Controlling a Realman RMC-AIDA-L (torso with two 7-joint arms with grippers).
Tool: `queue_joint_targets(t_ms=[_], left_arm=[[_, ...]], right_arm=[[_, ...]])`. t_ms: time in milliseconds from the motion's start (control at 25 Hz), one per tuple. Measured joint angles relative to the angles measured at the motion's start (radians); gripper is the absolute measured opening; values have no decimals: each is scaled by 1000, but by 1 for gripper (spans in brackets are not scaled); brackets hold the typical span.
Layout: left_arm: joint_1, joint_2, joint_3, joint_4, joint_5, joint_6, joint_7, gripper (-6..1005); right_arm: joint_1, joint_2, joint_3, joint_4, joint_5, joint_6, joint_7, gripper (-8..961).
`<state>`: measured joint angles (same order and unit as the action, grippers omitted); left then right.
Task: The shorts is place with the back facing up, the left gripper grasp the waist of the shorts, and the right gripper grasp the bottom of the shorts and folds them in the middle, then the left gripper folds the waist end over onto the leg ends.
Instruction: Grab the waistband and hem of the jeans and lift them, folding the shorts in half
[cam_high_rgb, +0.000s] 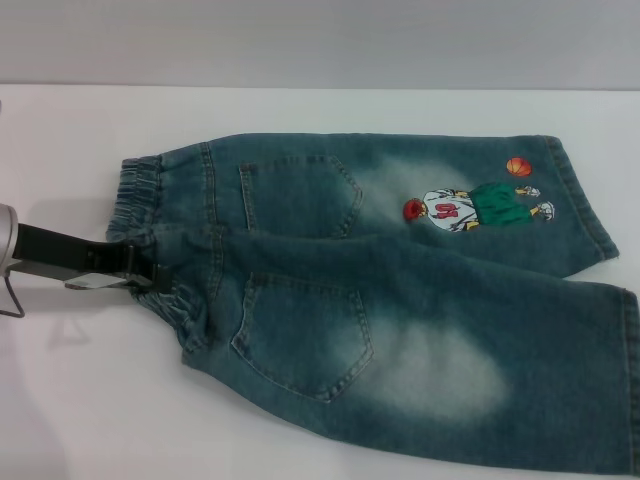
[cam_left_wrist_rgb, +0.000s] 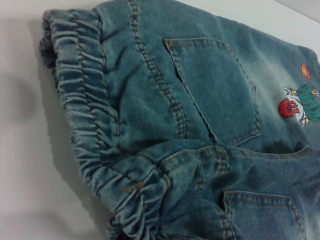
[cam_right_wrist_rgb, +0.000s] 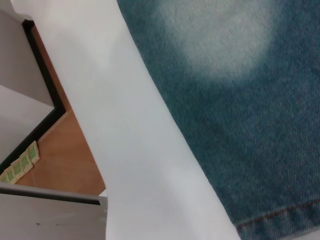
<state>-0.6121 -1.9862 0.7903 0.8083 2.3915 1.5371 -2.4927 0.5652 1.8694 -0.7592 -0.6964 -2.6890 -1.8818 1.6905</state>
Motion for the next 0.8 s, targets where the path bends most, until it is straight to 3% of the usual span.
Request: queue_joint_targets(t_ms=[800], left_arm=[[-1,3,0,-3,0,-5,-2,41]], right_arm=[[25,14,-8,0,-37,13,6,505]])
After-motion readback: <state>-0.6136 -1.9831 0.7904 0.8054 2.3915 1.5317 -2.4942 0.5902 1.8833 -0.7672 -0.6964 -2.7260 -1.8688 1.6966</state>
